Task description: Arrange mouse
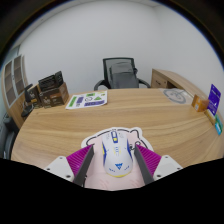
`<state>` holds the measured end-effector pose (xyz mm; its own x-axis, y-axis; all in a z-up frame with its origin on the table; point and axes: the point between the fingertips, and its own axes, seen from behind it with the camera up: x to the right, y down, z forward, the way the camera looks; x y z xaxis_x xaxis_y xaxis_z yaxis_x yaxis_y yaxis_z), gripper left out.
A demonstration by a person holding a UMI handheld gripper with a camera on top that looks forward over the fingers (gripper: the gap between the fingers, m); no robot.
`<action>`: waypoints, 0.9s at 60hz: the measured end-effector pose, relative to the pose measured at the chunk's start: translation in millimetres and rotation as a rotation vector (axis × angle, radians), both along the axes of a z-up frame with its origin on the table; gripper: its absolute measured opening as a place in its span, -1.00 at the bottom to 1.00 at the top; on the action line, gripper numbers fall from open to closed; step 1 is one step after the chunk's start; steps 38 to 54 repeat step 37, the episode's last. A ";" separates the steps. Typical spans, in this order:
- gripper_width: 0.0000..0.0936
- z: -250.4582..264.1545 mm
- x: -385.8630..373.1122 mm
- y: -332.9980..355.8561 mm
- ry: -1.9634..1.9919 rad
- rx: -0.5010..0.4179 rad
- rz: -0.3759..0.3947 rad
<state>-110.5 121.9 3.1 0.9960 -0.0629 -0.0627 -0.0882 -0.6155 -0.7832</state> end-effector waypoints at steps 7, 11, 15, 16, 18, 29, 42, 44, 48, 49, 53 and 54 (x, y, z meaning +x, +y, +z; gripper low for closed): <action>0.78 22.9 -1.8 -30.1 0.033 0.034 -0.050; 0.78 34.3 -2.9 -54.5 0.017 0.040 -0.072; 0.78 48.0 -7.5 -83.8 0.013 0.043 -0.097; 0.78 51.3 -10.9 -90.9 0.016 0.044 -0.101; 0.78 59.1 -17.9 -105.2 0.021 0.047 -0.109; 0.78 102.7 -45.5 -177.3 0.028 0.078 -0.161; 0.78 124.1 -58.6 -222.5 0.018 0.081 -0.181; 0.78 124.1 -58.6 -222.5 0.018 0.081 -0.181; 0.78 124.1 -58.6 -222.5 0.018 0.081 -0.181; 0.78 124.1 -58.6 -222.5 0.018 0.081 -0.181; 0.78 124.1 -58.6 -222.5 0.018 0.081 -0.181; 0.78 124.1 -58.6 -222.5 0.018 0.081 -0.181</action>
